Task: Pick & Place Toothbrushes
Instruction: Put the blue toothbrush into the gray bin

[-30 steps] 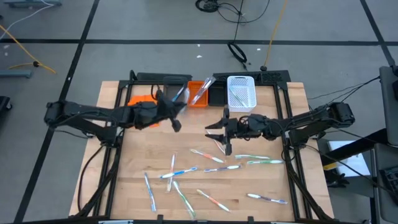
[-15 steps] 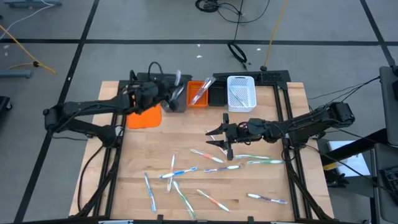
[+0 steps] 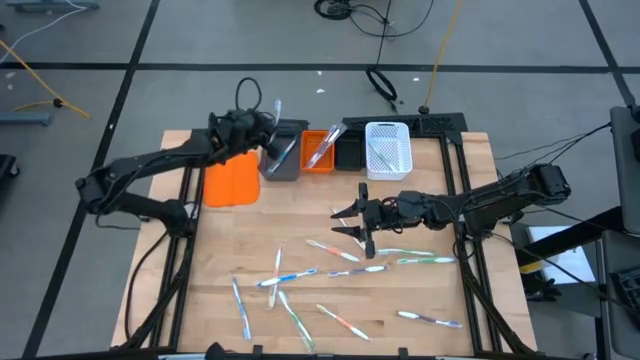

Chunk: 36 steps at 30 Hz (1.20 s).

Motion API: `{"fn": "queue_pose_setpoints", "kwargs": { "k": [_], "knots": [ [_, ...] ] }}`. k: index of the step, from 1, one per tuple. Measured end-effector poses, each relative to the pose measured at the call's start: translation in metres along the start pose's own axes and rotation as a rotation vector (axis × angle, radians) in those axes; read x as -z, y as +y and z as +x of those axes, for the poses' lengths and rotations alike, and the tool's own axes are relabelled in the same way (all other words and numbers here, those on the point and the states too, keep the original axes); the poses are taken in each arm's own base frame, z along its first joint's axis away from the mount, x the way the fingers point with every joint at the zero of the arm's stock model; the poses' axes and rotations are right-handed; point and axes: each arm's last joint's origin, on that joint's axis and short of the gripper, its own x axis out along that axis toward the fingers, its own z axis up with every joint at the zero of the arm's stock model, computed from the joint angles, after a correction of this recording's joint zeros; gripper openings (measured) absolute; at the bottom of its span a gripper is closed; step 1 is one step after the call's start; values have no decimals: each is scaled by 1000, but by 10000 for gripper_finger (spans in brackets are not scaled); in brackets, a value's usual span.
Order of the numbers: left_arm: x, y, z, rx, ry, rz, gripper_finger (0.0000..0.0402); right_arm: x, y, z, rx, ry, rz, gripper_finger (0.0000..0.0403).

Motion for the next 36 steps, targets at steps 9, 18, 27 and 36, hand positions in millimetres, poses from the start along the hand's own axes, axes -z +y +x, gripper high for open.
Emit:
{"fn": "queue_pose_setpoints", "kwargs": {
  "k": [9, 18, 27, 36],
  "knots": [
    [19, 7, 32, -37, 119, -3, 13, 2, 0, 0, 0, 18, -1, 132],
    [34, 8, 51, 36, 207, -39, 8, 3, 0, 0, 1, 28, 6, 132],
    [37, 8, 53, 31, 228, -54, 11, 3, 0, 0, 1, 34, 13, 132],
    [44, 10, 51, -5, 299, -57, 67, 3, 0, 0, 1, 34, 12, 132]
  ]
}}
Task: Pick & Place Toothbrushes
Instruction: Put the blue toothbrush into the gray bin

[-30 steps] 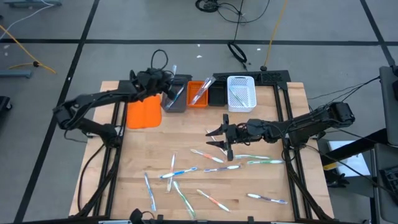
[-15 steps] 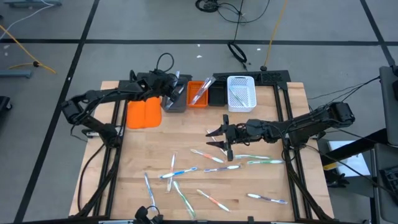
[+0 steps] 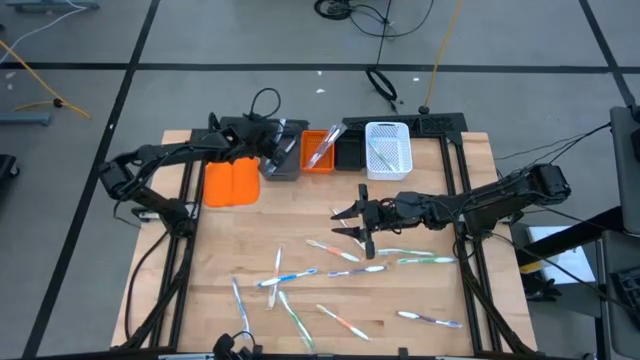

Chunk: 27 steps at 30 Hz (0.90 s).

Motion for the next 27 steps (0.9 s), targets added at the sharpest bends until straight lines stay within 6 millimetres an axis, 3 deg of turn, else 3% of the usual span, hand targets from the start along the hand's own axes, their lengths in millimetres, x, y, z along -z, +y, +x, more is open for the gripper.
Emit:
{"fn": "queue_pose_setpoints", "kwargs": {
  "k": [6, 11, 20, 27],
  "knots": [
    [0, 0, 0, 1, -5, -1, 146, 0, 0, 0, 0, 0, 1, 132],
    [-1, 0, 0, 2, -5, -1, 184, 0, 0, 0, 0, 0, 1, 132],
    [-5, -13, -30, 298, -2, -60, 191, 1, 0, 0, 1, 8, 0, 132],
    [12, -43, -56, 403, 102, 67, 182, 1, 0, 0, 1, 8, 1, 132]
  ]
}}
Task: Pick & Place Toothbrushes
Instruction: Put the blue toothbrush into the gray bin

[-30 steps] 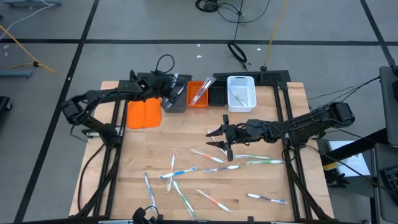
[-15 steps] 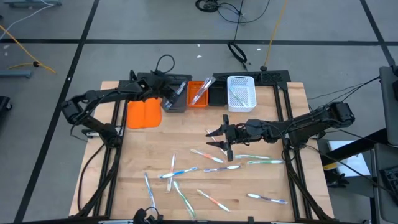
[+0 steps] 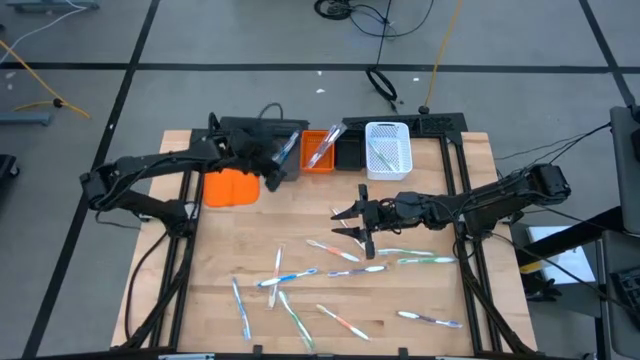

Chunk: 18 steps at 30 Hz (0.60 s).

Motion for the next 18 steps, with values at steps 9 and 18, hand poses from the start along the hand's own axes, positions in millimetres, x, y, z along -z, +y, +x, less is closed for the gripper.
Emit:
{"fn": "queue_pose_setpoints", "kwargs": {
  "k": [9, 18],
  "knots": [
    [34, -66, 1, 147, 186, 132, 182, 0, 0, 0, 0, 3, 0, 132],
    [75, -135, -9, 270, 253, 280, 184, 0, 0, 0, 0, 4, 0, 132]
  ]
}}
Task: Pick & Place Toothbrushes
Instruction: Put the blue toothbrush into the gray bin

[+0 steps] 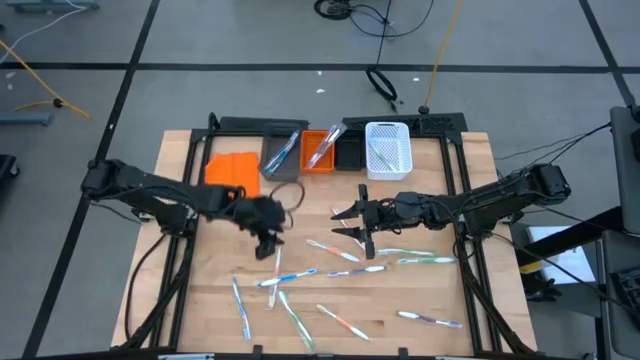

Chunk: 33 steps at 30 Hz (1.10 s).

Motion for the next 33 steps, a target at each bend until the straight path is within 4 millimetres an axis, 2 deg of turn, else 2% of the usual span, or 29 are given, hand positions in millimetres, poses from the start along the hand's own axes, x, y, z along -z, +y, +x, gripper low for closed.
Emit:
{"fn": "queue_pose_setpoints", "kwargs": {
  "k": [7, 16, 21, 33],
  "knots": [
    [25, -44, 18, 0, 68, 51, 184, 0, 0, 0, 0, 0, 0, 132],
    [45, -79, 45, 64, 91, 71, 184, 0, 0, 0, 0, 3, -3, 132],
    [53, -83, 65, 23, 111, 92, 184, 0, 0, 0, 0, 3, -3, 132],
    [62, -76, 98, -69, 141, 94, 184, 0, 0, 0, 1, 3, -2, 132]
  ]
}}
